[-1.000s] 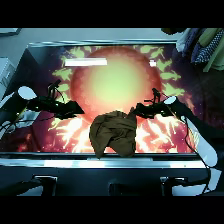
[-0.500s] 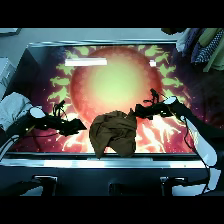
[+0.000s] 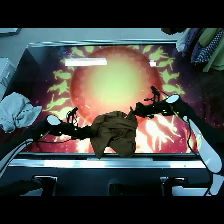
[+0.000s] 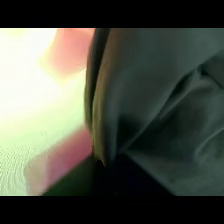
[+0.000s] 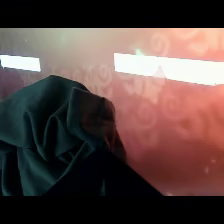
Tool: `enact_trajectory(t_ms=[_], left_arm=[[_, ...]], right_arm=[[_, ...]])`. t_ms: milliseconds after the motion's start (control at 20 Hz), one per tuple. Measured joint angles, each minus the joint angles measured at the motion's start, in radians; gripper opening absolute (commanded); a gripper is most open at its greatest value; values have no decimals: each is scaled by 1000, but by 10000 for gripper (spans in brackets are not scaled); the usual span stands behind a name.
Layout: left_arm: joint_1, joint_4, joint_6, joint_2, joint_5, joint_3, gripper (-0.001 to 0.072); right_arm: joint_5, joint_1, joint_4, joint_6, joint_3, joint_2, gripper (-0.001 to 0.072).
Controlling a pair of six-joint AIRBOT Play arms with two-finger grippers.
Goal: Fold the clothes and pants, and hang the long-sleeved shirts on hangers.
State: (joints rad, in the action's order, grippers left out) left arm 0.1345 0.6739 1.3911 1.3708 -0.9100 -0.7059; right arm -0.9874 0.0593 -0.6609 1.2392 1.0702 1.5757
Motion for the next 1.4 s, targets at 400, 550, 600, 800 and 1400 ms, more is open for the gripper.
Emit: enact_trajectory(t_ms=[400, 550, 600, 800, 1400], left_arm=[[-100, 39, -41, -164, -23, -159, 15], [-159, 186, -8, -282, -72, -310, 16], [-173, 258, 14, -322, -99, -369, 16], [-200, 500, 119, -489, -164, -574, 17], [-209, 823, 404, -820, -160, -719, 17]], right_arm=[[-40, 0, -248, 49, 50, -249, 25], [4, 0, -445, 121, 155, -402, 25], [13, 0, -507, 143, 203, -454, 25], [9, 0, -668, 195, 369, -645, 25], [61, 0, -965, 523, 537, -940, 26]])
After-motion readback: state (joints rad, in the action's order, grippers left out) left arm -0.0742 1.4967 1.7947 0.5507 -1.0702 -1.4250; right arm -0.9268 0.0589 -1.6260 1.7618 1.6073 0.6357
